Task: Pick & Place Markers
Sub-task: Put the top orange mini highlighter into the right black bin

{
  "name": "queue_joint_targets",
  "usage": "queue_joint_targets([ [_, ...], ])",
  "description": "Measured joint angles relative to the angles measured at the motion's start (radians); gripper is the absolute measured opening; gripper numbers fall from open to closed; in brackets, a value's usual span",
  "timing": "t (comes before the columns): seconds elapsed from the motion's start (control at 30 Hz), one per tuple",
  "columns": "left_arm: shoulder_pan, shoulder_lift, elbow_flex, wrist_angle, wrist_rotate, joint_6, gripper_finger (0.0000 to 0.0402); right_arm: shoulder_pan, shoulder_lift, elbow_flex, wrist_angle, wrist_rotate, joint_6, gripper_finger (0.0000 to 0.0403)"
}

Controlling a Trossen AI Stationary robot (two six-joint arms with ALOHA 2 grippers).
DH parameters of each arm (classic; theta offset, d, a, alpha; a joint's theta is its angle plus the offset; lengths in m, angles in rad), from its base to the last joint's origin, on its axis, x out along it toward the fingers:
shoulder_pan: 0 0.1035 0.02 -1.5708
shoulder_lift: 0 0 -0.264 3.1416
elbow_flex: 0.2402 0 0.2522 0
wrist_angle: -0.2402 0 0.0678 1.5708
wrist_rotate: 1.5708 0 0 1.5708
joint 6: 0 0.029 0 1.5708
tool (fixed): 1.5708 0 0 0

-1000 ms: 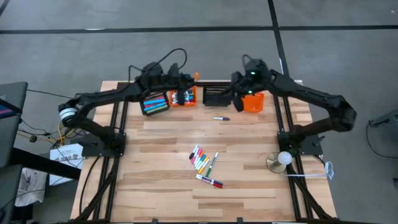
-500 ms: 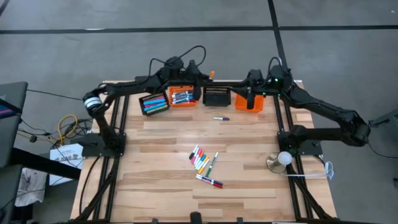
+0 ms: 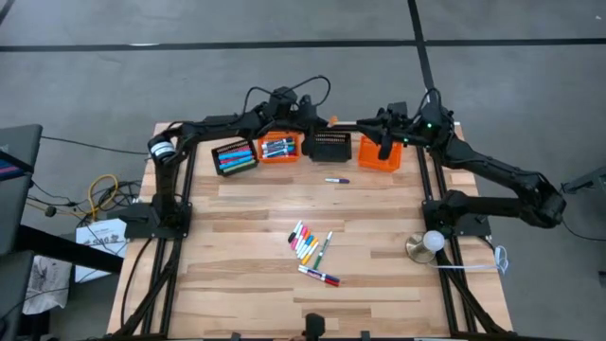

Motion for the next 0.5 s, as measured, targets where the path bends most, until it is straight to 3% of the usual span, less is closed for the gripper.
queue_joint_targets([
  [0.5,0.004,0.175,0.043,-0.005,0.028,0.003,0.0044,0.063,0.005,0.000,0.001,0.066,0.058,0.0078],
])
